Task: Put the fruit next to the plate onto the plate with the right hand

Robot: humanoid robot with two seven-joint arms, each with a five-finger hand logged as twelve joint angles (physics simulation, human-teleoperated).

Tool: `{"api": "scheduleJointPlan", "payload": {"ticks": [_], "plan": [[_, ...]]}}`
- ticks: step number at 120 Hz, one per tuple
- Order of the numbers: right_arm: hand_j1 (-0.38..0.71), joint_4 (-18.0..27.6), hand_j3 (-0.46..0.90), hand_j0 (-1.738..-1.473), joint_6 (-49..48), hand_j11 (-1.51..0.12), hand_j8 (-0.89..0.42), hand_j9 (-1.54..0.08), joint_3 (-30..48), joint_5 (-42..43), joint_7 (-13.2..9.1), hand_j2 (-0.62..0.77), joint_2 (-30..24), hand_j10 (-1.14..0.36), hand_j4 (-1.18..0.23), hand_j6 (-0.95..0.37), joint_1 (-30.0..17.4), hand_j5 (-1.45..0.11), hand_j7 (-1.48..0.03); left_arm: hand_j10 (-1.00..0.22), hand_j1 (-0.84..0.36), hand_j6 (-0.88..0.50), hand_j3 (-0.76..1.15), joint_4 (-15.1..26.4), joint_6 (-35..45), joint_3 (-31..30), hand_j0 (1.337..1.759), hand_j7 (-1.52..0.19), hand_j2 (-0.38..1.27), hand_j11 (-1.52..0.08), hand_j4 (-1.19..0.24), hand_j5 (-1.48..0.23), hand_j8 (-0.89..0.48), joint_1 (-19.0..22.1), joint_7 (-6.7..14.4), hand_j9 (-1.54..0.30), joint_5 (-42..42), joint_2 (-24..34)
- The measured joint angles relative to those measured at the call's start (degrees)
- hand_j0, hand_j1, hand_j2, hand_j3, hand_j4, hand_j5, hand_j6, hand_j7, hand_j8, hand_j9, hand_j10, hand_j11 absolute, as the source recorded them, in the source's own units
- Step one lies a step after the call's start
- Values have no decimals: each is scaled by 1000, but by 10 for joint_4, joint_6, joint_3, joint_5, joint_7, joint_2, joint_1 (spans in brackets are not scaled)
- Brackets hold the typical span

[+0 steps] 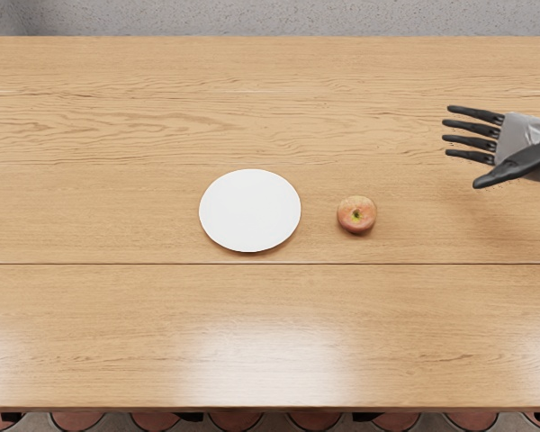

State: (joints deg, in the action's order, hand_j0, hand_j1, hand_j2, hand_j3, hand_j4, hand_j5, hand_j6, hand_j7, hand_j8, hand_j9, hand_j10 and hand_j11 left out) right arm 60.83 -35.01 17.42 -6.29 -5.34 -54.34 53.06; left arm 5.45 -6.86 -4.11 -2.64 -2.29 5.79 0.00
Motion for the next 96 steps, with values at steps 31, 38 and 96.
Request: {"api": "scheduleJointPlan", "payload": {"ticks": [31, 38, 96], "plan": [[-308, 106, 0, -1658, 0, -45, -33, -45, 2, 51, 1, -5, -47, -33, -33, -32, 28, -45, -46, -230, 73, -230, 0, 0, 0, 0, 1658, -299, 47, -299, -230, -299, -230, 0, 0, -299, 0, 0], [-308, 165, 0, -1658, 0, -46, -34, -46, 12, 111, 2, -5, -78, -34, -34, -33, 38, -46, -46, -230, 73, -230, 0, 0, 0, 0, 1658, -299, 47, -299, -230, -299, -230, 0, 0, -299, 0, 0], [-308, 368, 0, -1658, 467, -48, -41, -48, -72, 474, -57, -5, -17, -40, -40, -42, 47, -48, -47, -230, 73, -230, 0, 0, 0, 0, 1658, -299, 46, -299, -230, -299, -230, 0, 0, -299, 0, 0]]}}
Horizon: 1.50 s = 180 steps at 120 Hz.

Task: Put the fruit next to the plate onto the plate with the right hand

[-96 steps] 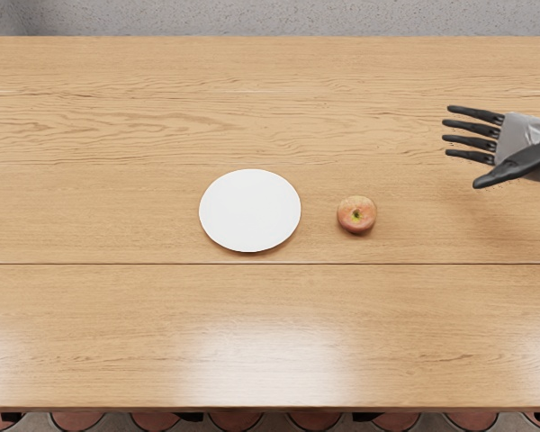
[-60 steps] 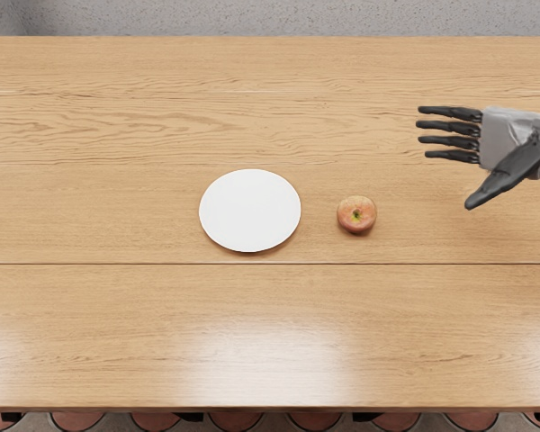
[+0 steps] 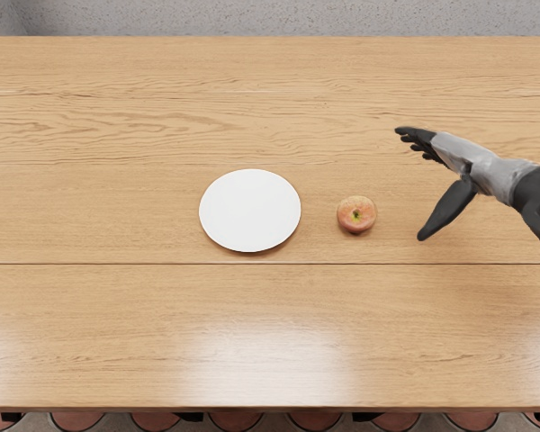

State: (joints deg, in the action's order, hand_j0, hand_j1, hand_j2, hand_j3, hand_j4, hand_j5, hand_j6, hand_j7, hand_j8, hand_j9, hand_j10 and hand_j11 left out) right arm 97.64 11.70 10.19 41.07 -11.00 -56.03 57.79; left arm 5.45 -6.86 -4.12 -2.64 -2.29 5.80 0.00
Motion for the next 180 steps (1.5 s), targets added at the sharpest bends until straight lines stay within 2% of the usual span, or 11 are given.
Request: {"api": "scheduleJointPlan", "payload": {"ticks": [13, 24, 31, 53, 71, 83, 103, 130, 145, 162, 180], "plan": [[-307, 9, 0, -1658, 138, -48, -41, -49, -51, 72, -59, -5, 53, -40, -41, -42, -2, -49, -48, -230, 73, -230, 0, 0, 0, 0, 1658, -299, 46, -299, -230, -299, -230, 0, 0, -299, 0, 0], [-306, 12, 0, -1658, 194, -49, -42, -49, -95, 101, -94, -5, 90, -41, -41, -43, -2, -50, -49, -230, 73, -230, 0, 0, 0, 0, 1658, -299, 46, -299, -230, -299, -230, 0, 0, -299, 0, 0], [-305, 13, 0, -1658, 211, -50, -42, -50, -113, 110, -120, -5, 115, -41, -41, -43, -2, -51, -50, -230, 73, -230, 0, 0, 0, 0, 1658, -299, 46, -299, -230, -299, -230, 0, 0, -299, 0, 0], [-250, 14, 0, -1658, 229, -110, -87, -110, -135, 120, -178, -14, 161, -86, -86, -88, 11, -110, -109, -230, 73, -230, 0, 0, 0, 0, 1658, -299, 46, -299, -230, -299, -230, 0, 0, -299, 0, 0], [-205, 11, 0, -1658, 232, -158, -124, -158, -138, 118, -216, -22, 176, -124, -124, -125, 34, -159, -158, -230, 73, -230, 0, 0, 0, 0, 1658, -299, 46, -299, -230, -299, -230, 0, 0, -299, 0, 0], [-165, 3, 0, -1658, 233, -202, -158, -202, -138, 114, -226, -29, 190, -157, -157, -158, 44, -202, -201, -230, 73, -230, 0, 0, 0, 0, 1658, -299, 46, -299, -230, -299, -230, 0, 0, -299, 0, 0], [-125, -23, 0, -1658, 233, -245, -190, -245, -144, 108, -230, -35, 215, -190, -190, -191, 50, -245, -244, -230, 73, -230, 0, 0, 0, 0, 1658, -299, 46, -299, -230, -299, -230, 0, 0, -299, 0, 0], [-169, -73, 0, -1658, 233, -196, -153, -196, -152, 81, -227, -28, 246, -152, -152, -154, 62, -196, -196, -230, 73, -230, 0, 0, 0, 0, 1658, -299, 46, -299, -230, -299, -230, 0, 0, -299, 0, 0], [-145, -86, 0, -1658, 233, -222, -173, -222, -158, 77, -230, -32, 252, -172, -172, -173, 63, -222, -222, -230, 73, -230, 0, 0, 0, 0, 1658, -299, 46, -299, -230, -299, -230, 0, 0, -299, 0, 0], [-71, -94, 0, -1658, 233, -303, -235, -303, -160, 76, -232, -45, 262, -234, -234, -235, 61, -303, -303, -230, 73, -230, 0, 0, 0, 0, 1658, -299, 46, -299, -230, -299, -230, 0, 0, -299, 0, 0], [60, -98, 0, -1658, 233, -444, -344, -445, -161, 77, -232, -66, 264, -343, -343, -344, 60, -445, -444, -230, 73, -230, 0, 0, 0, 0, 1658, -299, 46, -299, -230, -299, -230, 0, 0, -299, 0, 0]]}}
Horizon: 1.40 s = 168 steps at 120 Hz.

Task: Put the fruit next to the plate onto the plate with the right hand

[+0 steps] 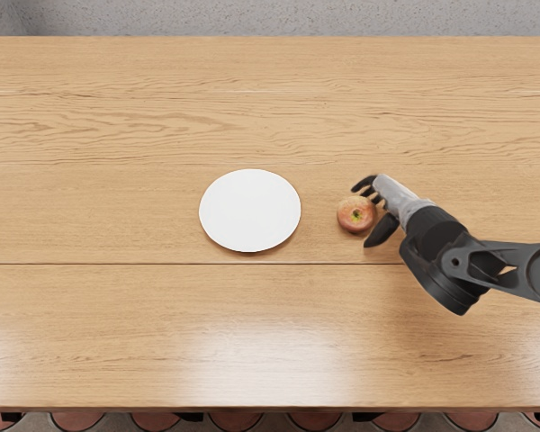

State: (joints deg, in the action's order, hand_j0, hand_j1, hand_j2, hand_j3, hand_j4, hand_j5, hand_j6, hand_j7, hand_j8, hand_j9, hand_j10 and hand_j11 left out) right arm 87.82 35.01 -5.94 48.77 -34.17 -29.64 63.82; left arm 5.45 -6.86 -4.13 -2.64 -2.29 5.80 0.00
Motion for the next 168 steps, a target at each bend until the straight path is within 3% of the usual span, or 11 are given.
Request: {"api": "scheduleJointPlan", "payload": {"ticks": [20, 40, 71, 94, 110, 123, 142, 168], "plan": [[158, -15, 0, -1658, 0, -551, -426, -551, -1, 3, 1, -82, 3, -426, -425, -417, -1, -551, -551, -230, 73, -230, 0, 0, 0, 0, 1658, -299, 46, -299, -230, -299, -230, 0, 0, -299, 0, 0], [186, -35, 0, -1657, 0, -585, -449, -586, -1, 3, 3, -91, 17, -449, -448, -446, 2, -587, -584, -230, 73, -230, 0, 0, 0, 0, 1658, -299, 46, -299, -230, -299, -230, 0, 0, -299, 0, 0], [50, -45, 0, -1658, 0, -435, -335, -435, -1, -3, 6, -68, 33, -335, -334, -335, 3, -436, -434, -230, 73, -230, 0, 0, 0, 0, 1658, -299, 46, -299, -230, -299, -230, 0, 0, -299, 0, 0], [33, -45, 0, -1658, 0, -416, -321, -416, -1, -4, 6, -63, 57, -321, -320, -321, 8, -416, -416, -230, 73, -230, 0, 0, 0, 0, 1658, -299, 46, -299, -230, -299, -230, 0, 0, -299, 0, 0], [132, -45, 0, -1658, 0, -523, -395, -522, -1, -4, 6, -79, 63, -378, -404, -404, 10, -522, -523, -230, 73, -230, 0, 0, 0, 0, 1658, -299, 46, -299, -230, -299, -230, 0, 0, -299, 0, 0], [182, -46, 0, -1656, 0, -672, -363, -667, -2, -3, 5, 52, 62, -355, -510, -511, 10, -662, -661, -230, 73, -230, 0, 0, 0, 0, 1658, -299, 46, -299, -230, -299, -230, 0, 0, -299, 0, 0], [196, -49, 1, -1654, 0, -864, -379, -851, -2, -3, 2, 299, 55, -400, -647, -538, 11, -842, -839, -230, 73, -230, 0, 0, 0, 0, 1658, -299, 46, -299, -230, -299, -230, 0, 0, -299, 0, 0], [134, -26, 2, -1652, 0, -980, -362, -959, 4, -25, -8, 195, 33, -397, -722, -521, 52, -957, -943, -230, 74, -230, 0, 0, 0, 0, 1658, -299, 46, -299, -230, -299, -230, 0, 0, -299, 0, 0]]}}
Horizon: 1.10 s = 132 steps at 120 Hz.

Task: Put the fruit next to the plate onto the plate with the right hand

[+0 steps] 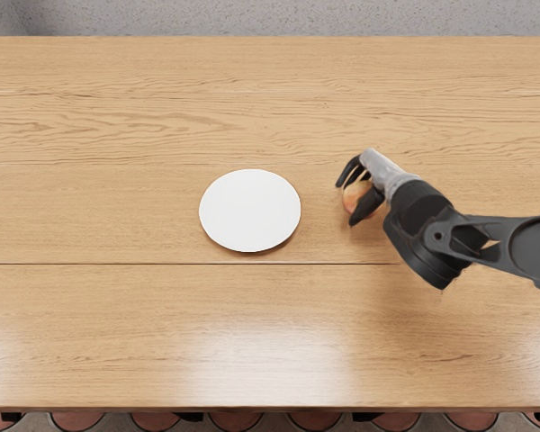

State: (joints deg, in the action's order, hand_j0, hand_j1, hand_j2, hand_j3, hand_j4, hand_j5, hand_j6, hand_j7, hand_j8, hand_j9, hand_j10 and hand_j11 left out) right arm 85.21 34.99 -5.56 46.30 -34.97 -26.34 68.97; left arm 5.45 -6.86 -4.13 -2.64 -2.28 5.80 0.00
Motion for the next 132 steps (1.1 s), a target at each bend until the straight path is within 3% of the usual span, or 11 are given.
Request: {"api": "scheduleJointPlan", "payload": {"ticks": [23, 32, 54, 72, 93, 132], "plan": [[125, 21, 1, -1652, 0, -1016, -347, -995, 62, -35, -2, 180, -23, -391, -741, -518, 24, -992, -972, -230, 74, -230, 0, 0, 0, 0, 1658, -299, 46, -299, -230, -299, -230, 0, 0, -299, 0, 0], [83, 24, 1, -1651, 0, -1022, -356, -1001, 88, -47, -2, 107, -24, -404, -742, -532, 25, -1004, -978, -230, 74, -230, 0, 0, 0, 0, 1658, -299, 46, -299, -230, -299, -230, 0, 0, -299, 0, 0], [68, 32, 0, -1650, 0, -1026, -372, -1010, 136, -86, -2, 82, 5, -416, -745, -557, 22, -1016, -986, -230, 74, -230, 0, 0, 0, 0, 1658, -299, 46, -299, -230, -299, -230, 0, 0, -299, 0, 0], [167, 31, 0, -1654, -1, -1009, -374, -1004, 150, -108, -1, 352, 46, -407, -751, -584, 16, -1011, -988, -230, 74, -230, 0, 0, 0, 0, 1658, -299, 46, -299, -230, -299, -230, 0, 0, -299, 0, 0], [234, 12, 0, -1655, -7, -998, -366, -1005, 153, -117, -1, 524, 100, -393, -752, -596, 8, -1013, -991, -230, 74, -230, 0, 0, 0, 0, 1658, -299, 46, -299, -230, -299, -230, 0, 0, -299, 0, 0], [239, -68, 0, -1656, -35, -977, -364, -978, 152, -114, 18, 470, 167, -375, -737, -586, -9, -989, -969, -230, 74, -230, 0, 0, 0, 0, 1658, -299, 46, -299, -230, -299, -230, 0, 0, -299, 0, 0]]}}
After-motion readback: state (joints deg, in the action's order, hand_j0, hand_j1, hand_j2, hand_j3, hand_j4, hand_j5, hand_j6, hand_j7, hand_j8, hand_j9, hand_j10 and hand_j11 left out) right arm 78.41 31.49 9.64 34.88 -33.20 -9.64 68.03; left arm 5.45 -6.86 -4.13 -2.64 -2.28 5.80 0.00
